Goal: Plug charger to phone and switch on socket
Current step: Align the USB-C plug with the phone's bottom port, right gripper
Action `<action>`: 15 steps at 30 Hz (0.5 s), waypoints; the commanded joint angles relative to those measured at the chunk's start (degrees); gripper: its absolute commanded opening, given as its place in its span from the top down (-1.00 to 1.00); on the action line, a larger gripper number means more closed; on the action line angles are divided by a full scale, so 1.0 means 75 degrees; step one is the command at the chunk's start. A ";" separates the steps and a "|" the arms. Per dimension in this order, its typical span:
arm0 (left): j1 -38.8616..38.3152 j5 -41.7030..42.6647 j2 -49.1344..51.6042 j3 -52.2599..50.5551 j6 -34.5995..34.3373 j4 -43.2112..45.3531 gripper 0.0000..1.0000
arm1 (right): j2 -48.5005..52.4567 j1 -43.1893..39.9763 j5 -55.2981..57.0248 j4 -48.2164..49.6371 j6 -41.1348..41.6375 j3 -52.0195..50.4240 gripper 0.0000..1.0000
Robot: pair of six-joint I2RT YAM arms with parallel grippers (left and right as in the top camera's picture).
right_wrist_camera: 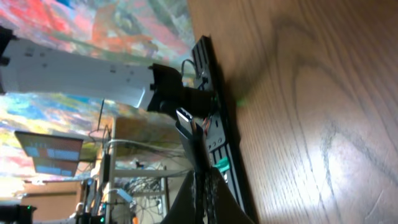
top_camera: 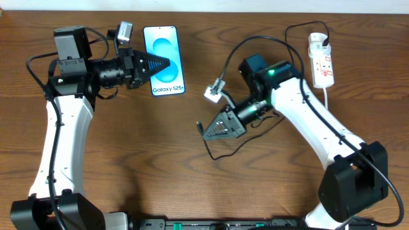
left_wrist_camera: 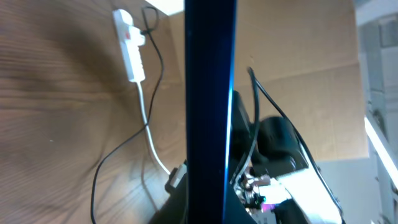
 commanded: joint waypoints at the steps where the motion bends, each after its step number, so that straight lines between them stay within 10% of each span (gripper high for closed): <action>1: -0.0108 -0.0487 -0.0085 0.0233 -0.0064 0.0047 0.86 | -0.0146 0.0291 0.0102 0.0592 0.1679 -0.0032 0.98; 15: -0.0376 -0.1253 -0.0085 0.0233 0.0726 0.0047 0.85 | -0.0157 0.0933 -0.0009 0.1667 0.3249 -0.0029 0.97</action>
